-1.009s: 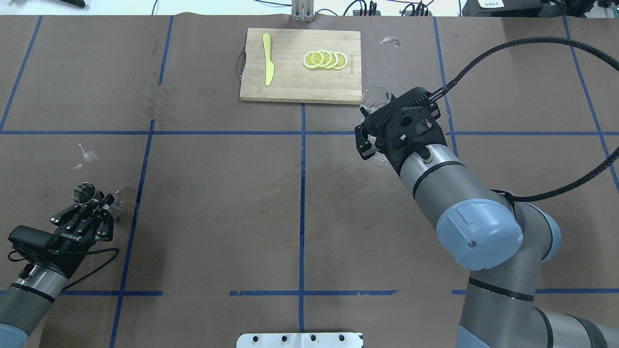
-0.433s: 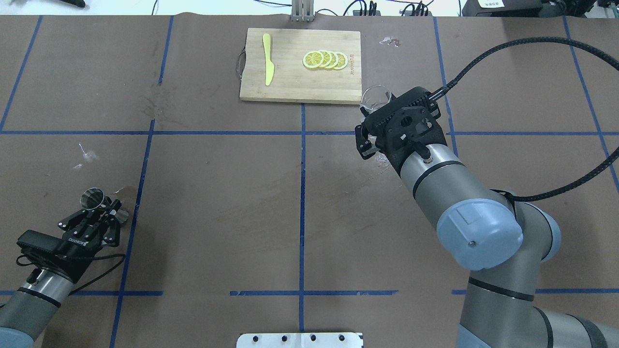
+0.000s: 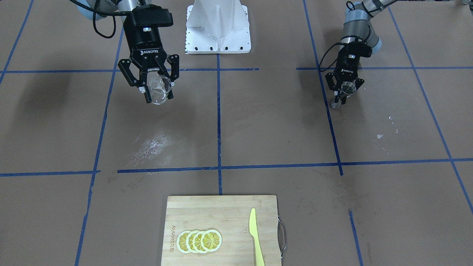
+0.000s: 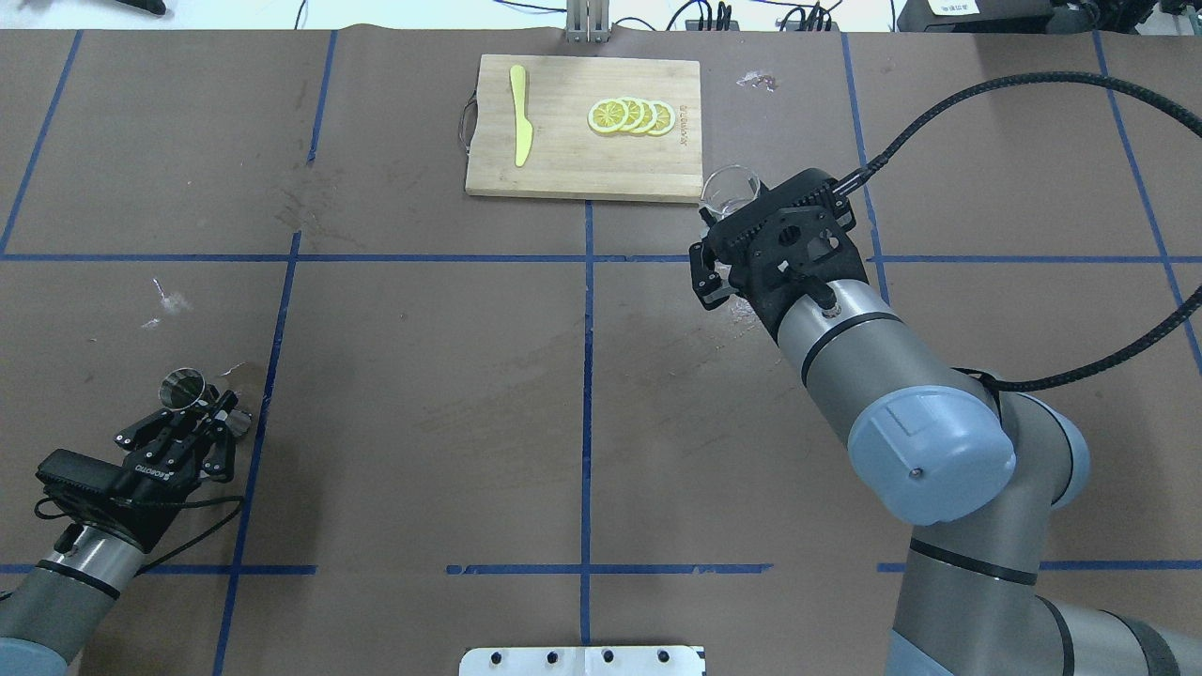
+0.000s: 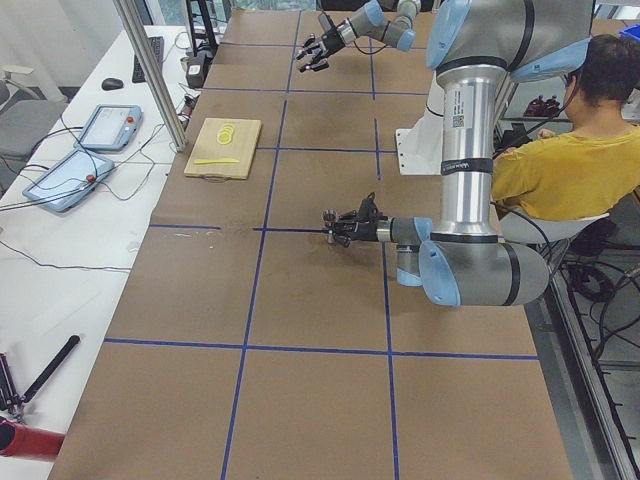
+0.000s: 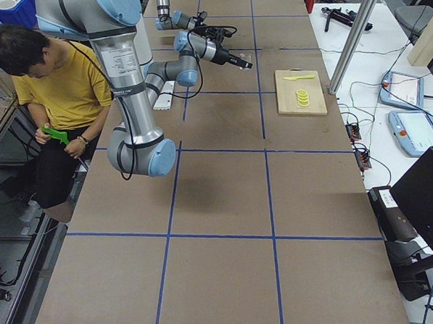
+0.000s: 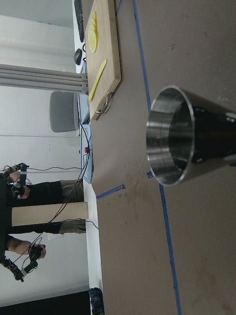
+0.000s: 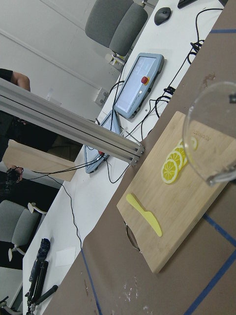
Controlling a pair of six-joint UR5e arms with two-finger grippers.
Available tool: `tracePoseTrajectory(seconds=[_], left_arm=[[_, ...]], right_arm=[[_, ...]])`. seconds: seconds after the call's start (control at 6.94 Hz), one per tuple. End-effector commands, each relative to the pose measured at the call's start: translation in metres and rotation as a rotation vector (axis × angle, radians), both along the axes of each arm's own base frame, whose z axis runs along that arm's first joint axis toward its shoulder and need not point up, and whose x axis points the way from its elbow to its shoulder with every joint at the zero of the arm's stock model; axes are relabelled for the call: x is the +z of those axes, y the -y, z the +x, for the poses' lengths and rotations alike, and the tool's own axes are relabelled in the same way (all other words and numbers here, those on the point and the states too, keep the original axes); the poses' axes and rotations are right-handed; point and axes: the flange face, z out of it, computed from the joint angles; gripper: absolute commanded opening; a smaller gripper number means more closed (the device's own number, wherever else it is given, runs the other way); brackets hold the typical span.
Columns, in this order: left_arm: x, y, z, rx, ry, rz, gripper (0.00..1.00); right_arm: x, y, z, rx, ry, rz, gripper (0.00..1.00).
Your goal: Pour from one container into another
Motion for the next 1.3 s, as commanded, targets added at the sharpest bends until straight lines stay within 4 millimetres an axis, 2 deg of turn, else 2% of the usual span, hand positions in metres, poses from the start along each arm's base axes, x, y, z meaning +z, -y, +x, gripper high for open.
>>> tracePoseTrajectory(seconds=[0.0,0.58,1.01,1.15], left_arm=[[-0.0020,-0.0013,0.0035,0.004,-0.005,0.000,0.12],[-0.0007,-0.0012,0.0033,0.002,-0.004,0.000,0.26],[-0.0007,-0.0018,0.0037,0.004,-0.004,0.000,0.43],[-0.0001,-0.0012,0.0027,0.002,-0.001,0.001,0.53]], right_arm=[[-0.0002,-0.0001,0.0002,0.000,0.000,0.000,0.00],[-0.0002,-0.0001,0.0002,0.000,0.000,0.000,0.00],[-0.0002,-0.0001,0.0002,0.000,0.000,0.000,0.00],[-0.0002,-0.0001,0.0002,0.000,0.000,0.000,0.00]])
